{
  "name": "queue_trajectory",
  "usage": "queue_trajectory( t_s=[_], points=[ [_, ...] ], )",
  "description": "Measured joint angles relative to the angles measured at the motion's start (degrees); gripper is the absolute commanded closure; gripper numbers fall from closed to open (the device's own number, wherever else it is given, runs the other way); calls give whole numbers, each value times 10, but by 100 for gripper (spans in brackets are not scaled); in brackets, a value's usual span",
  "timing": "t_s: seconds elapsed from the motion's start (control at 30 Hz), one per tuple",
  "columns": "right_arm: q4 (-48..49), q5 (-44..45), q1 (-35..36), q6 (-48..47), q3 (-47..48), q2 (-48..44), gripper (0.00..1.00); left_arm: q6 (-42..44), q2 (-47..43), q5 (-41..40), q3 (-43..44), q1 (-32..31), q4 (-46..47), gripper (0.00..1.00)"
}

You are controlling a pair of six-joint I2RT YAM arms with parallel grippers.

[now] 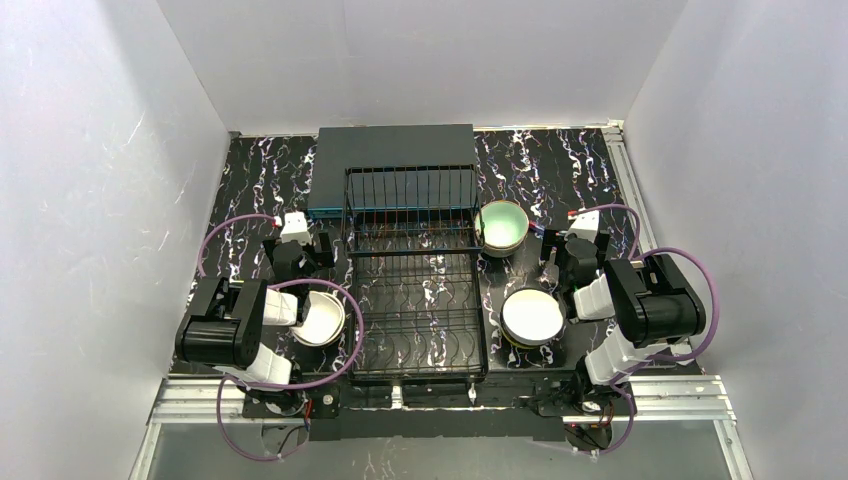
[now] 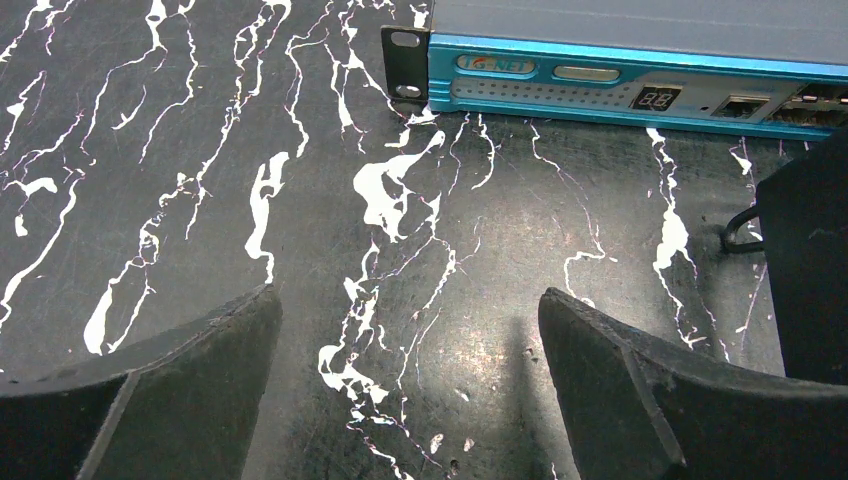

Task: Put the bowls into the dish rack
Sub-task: Move the dish rack to the center of the board.

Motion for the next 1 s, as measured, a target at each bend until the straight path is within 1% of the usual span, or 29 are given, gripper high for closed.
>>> queue_trajectory(
  t_s=[0.53, 0.6, 0.67, 0.77, 0.83, 0.9, 1.0],
  points=[
    [0, 0, 0, 0, 0, 0, 1, 0, 0, 0, 0, 0, 1, 2],
    [0, 0, 0, 0, 0, 0, 1, 2, -14, 0, -3, 0, -7, 2],
    [0, 0, 0, 0, 0, 0, 1, -5, -77, -6, -7, 0, -60, 2],
    [0, 0, 0, 0, 0, 0, 1, -36, -239, -21, 9, 0, -186, 2],
    [-6, 1, 0, 0, 0, -5, 1, -55, -331, -23, 45, 0, -265, 2],
    [-47, 1, 0, 0, 3, -34, 1, -79, -388, -24, 87, 0, -335, 2],
    [-164, 3, 0, 17, 40, -111, 1, -135, -440, -36, 158, 0, -475, 2]
  ],
)
